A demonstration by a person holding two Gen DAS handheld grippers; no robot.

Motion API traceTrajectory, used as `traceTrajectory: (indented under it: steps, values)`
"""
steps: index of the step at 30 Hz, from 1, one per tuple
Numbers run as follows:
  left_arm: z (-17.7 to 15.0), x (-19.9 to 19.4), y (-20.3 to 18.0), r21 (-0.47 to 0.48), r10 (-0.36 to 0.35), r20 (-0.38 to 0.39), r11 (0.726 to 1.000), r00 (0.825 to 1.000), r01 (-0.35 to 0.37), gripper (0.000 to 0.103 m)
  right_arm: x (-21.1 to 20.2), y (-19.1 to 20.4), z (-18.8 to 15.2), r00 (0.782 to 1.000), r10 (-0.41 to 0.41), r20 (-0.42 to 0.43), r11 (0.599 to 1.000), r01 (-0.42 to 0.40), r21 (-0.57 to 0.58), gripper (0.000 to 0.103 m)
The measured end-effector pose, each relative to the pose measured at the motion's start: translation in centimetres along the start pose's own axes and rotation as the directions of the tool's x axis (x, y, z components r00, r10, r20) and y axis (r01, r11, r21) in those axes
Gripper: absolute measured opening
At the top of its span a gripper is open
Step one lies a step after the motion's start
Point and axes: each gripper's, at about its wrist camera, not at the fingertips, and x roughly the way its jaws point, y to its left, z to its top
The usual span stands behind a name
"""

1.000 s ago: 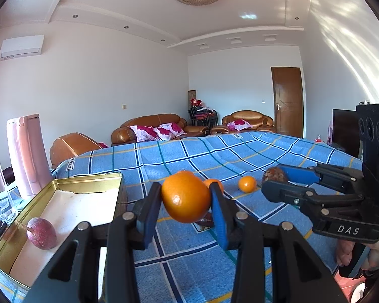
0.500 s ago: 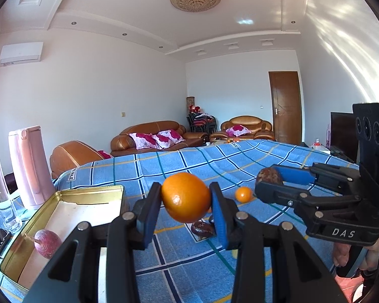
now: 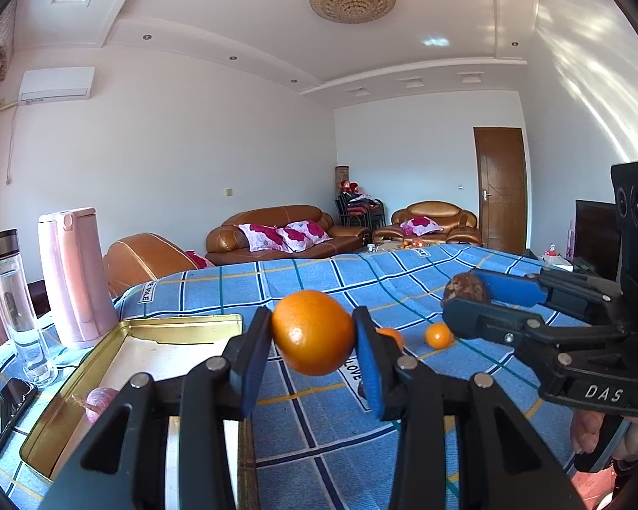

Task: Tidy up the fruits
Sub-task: 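Carry the orange and passion fruit over the gold tray with both tools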

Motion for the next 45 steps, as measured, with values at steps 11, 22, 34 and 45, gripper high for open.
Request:
traceTrajectory:
  steps: [11, 22, 34, 45]
  values:
    - [0.1, 0.2, 1.8, -0.031, 0.040, -0.010, 0.999, 0.999, -0.040, 0.040, 1.8, 1.8, 1.3, 0.999, 0.043, -0.007, 0.999, -0.043, -0.031, 0.044]
    - [-0.3, 0.2, 3.1, -0.057, 0.082, -0.032, 0.995, 0.996, -0.084, 0.040, 3.0, 3.3, 2.2, 0.997, 0.070, -0.014, 0.996, -0.070, -0.059, 0.044]
    - [-0.8, 0.4, 5.6, -0.095, 0.132, -0.067, 0.986, 0.989, -0.138, 0.040, 6.2, 4.9, 2.8, 0.991, 0.119, -0.058, 0.989, -0.123, -0.076, 0.044]
    - [-1.5, 0.5, 9.1, -0.141, 0.187, -0.105, 0.969, 0.977, -0.201, 0.040, 8.7, 7.8, 2.8, 0.983, 0.155, -0.098, 0.980, -0.165, -0.111, 0.044]
